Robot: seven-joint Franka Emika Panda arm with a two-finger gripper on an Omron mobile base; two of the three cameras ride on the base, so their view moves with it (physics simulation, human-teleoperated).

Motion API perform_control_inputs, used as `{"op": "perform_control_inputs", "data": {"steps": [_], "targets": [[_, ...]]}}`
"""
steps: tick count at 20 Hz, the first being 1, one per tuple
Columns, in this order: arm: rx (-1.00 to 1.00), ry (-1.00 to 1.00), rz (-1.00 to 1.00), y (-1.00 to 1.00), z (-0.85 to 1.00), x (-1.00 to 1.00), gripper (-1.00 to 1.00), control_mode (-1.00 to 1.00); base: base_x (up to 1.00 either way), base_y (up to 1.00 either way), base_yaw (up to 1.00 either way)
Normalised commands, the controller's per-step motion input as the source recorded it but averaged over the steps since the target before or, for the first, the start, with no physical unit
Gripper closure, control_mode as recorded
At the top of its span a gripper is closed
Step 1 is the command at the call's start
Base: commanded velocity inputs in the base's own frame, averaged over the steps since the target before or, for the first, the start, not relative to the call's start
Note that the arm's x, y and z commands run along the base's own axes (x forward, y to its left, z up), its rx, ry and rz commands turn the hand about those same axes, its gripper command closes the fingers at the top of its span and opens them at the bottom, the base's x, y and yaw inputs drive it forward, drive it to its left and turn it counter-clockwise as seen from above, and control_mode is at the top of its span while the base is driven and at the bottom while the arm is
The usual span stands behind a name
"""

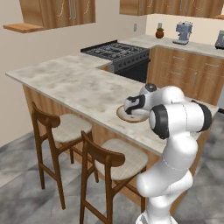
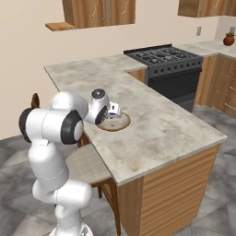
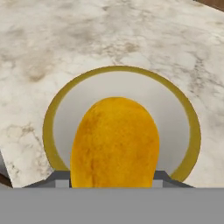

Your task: Retrieve the mango and peach from the fridge and place them into the bowl on the dining table.

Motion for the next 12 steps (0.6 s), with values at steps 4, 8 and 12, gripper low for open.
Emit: {"op": "perform_control_inputs", "data": {"steps": [4, 8, 12], "targets": [[0.00, 0.00, 0.00, -0.05, -0.26, 0.37, 1.00, -1.00, 0.00, 0.00, 0.00], [0.00, 0.00, 0.00, -0.16, -0.24, 0.32, 1.00, -1.00, 0.00, 0.00, 0.00], [0.00, 0.00, 0.00, -0.06, -0.16, 0.22, -1.00, -1.00, 0.00, 0.00, 0.00]]}}
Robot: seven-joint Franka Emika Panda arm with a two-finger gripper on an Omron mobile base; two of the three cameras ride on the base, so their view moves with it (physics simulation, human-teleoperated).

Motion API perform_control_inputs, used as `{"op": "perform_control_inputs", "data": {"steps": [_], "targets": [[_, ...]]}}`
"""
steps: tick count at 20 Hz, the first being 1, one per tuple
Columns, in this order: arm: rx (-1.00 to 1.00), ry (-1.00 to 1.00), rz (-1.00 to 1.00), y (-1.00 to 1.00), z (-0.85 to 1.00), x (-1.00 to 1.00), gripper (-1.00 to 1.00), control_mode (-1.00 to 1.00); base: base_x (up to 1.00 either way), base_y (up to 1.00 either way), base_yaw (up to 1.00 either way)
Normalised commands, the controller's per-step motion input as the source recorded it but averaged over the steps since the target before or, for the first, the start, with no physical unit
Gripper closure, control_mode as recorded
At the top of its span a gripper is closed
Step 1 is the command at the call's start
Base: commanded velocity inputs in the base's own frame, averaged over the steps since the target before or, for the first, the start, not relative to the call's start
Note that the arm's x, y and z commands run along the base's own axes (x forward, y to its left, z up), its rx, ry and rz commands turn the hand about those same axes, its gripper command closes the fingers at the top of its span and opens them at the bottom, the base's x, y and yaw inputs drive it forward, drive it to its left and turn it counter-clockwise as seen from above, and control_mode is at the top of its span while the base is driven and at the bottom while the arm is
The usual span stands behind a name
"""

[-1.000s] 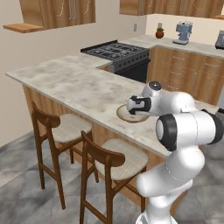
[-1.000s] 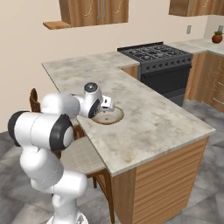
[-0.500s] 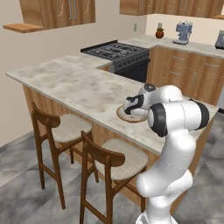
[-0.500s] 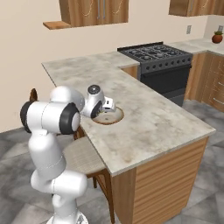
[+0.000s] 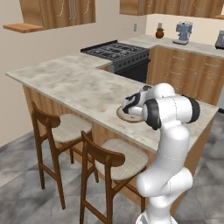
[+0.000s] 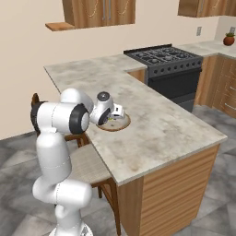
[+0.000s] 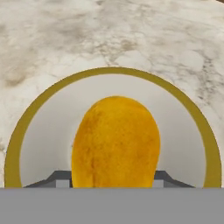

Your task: Retrieve the mango and peach from the fridge and place them into the bowl on the dining table.

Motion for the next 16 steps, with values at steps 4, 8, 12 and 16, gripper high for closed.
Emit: {"op": "perform_control_inputs", "data": {"steps": [4, 8, 12, 16], "targets": [[0.00, 0.00, -0.02, -0.01, 0.00, 0.03, -1.00, -1.00, 0.00, 0.00, 0.00], [0.00, 0.00, -0.03, 0.00, 0.00, 0.10, -1.00, -1.00, 0.00, 0.00, 0.00], [0.00, 0.00, -0.06, 0.00, 0.06, 0.08, -1.00, -1.00, 0.00, 0.00, 0.00], [0.00, -0.18, -0.01, -0.03, 0.52, -0.58, -1.00, -1.00, 0.00, 0.00, 0.00]]}}
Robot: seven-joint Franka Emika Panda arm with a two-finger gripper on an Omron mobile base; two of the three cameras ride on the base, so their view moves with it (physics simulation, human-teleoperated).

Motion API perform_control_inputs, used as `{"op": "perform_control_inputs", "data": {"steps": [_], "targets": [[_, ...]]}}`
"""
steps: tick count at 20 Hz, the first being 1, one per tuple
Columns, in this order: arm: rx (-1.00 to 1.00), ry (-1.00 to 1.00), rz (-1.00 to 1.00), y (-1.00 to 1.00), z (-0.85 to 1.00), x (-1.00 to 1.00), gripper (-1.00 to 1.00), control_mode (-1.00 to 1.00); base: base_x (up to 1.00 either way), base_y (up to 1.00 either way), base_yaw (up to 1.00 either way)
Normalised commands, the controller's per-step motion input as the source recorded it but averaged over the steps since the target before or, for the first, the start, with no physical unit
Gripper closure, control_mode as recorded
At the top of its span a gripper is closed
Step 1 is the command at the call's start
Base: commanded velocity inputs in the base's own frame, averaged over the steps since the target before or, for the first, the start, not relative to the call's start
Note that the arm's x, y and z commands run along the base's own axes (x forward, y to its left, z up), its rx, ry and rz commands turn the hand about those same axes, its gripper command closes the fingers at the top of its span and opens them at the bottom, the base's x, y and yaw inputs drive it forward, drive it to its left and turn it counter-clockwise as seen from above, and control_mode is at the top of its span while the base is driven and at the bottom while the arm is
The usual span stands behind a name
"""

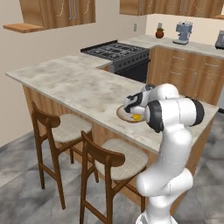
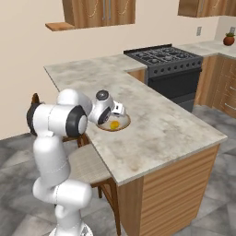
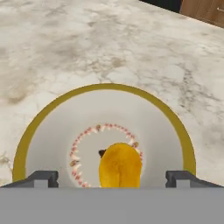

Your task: Retrieve the mango and peach from the fridge and place them into the bowl on the dining table.

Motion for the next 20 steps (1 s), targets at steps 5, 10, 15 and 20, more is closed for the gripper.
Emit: {"op": "perform_control_inputs", "data": {"steps": [5, 10, 15, 20], "targets": [[0.00, -0.34, 0.00, -0.15, 0.67, -1.00, -1.00, -1.00, 0.00, 0.00, 0.00], [0.00, -0.29, 0.01, -0.19, 1.00, -1.00, -1.00, -1.00, 0.00, 0.00, 0.00], [0.00, -0.12, 0.07, -0.24, 1.00, -0.95, -1.00, -1.00, 0.00, 0.00, 0.00], [-0.05, 0.04, 0.08, -0.14, 1.00, -1.00, -1.00, -1.00, 0.00, 0.00, 0.00]]}}
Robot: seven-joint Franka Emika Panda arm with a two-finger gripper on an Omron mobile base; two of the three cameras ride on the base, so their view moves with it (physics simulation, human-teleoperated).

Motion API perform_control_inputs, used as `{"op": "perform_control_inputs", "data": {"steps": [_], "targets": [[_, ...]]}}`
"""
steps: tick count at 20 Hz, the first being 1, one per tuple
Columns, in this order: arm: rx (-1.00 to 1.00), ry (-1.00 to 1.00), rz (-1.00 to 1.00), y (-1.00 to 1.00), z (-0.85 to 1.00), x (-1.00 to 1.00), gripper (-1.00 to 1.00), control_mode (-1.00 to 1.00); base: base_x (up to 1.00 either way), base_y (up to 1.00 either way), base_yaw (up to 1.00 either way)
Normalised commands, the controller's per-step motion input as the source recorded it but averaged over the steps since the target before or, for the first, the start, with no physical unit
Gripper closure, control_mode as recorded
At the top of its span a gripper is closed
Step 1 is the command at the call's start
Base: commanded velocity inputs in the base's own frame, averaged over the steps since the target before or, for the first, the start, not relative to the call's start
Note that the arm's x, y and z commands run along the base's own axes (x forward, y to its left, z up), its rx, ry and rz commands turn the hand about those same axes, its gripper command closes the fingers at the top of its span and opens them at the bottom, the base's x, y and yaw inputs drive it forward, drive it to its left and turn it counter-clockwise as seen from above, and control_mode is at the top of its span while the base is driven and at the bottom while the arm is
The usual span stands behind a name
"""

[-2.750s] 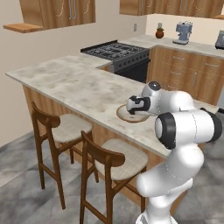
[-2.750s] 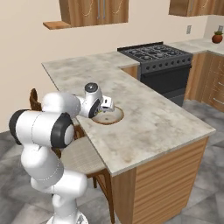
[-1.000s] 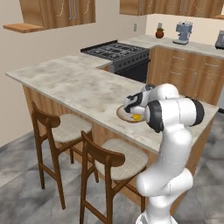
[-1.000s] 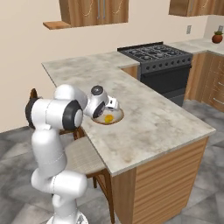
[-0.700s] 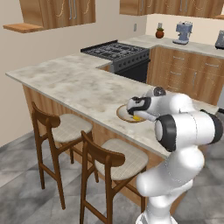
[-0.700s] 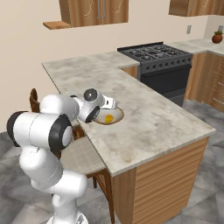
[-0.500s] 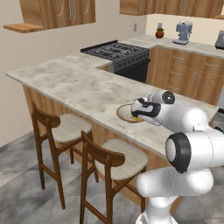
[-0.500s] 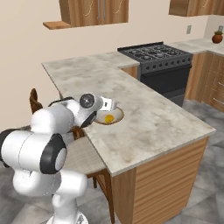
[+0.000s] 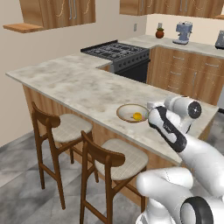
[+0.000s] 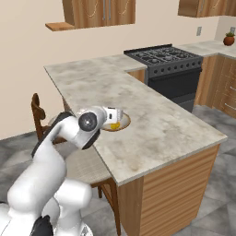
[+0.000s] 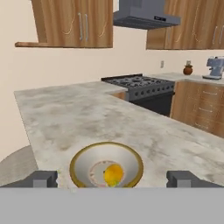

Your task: Retrieve the mango and peach from the fridge and place them into the bowl on the dining table.

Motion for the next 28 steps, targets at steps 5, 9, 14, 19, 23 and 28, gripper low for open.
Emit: {"op": "perform_control_inputs", "data": {"steps": [5, 9, 14, 19, 23, 28], "targets": [[-0.09, 0.11, 0.08, -0.04, 0.91, -1.00, -1.00, -1.00, 0.00, 0.00, 0.00], [-0.08, 0.07, 0.08, -0.01, 0.67, -1.00, -1.00, -1.00, 0.00, 0.00, 0.00], [-0.01, -0.17, 0.06, 0.00, 0.04, -1.00, -1.00, -1.00, 0.00, 0.00, 0.00], [0.00, -0.15, 0.00, 0.09, 0.10, -0.93, -1.00, -1.00, 0.00, 0.00, 0.00], [-0.07, 0.00, -0.04, 0.42, 0.04, -0.34, -1.00, -1.00, 0.00, 0.00, 0.00], [-0.13, 0.00, -0.13, 0.72, -0.05, -0.01, -1.00, -1.00, 0.00, 0.00, 0.00]]}}
